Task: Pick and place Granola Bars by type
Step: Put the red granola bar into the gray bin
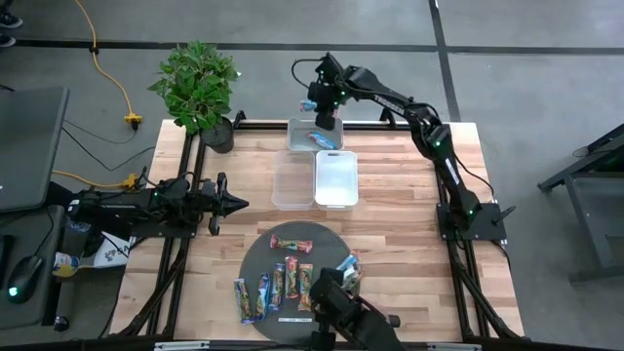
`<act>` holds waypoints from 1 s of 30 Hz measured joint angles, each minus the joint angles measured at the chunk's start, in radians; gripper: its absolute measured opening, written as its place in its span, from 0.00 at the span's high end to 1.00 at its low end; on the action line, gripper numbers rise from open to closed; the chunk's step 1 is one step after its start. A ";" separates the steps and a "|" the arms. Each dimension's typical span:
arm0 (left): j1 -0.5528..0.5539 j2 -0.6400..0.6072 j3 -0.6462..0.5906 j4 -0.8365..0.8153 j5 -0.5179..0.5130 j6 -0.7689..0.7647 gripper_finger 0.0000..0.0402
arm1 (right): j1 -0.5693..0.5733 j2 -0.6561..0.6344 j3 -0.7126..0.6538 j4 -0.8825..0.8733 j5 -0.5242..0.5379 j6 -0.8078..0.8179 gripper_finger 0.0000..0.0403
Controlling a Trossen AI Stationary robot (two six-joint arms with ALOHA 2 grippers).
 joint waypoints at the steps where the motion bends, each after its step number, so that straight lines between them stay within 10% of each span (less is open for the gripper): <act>1: 0.000 0.000 0.000 0.000 0.000 0.000 1.00 | 0.001 0.004 0.000 -0.015 -0.001 -0.013 0.86; 30: 0.000 0.000 0.000 0.000 0.000 0.000 1.00 | 0.057 0.052 -0.039 -0.095 -0.148 0.089 0.86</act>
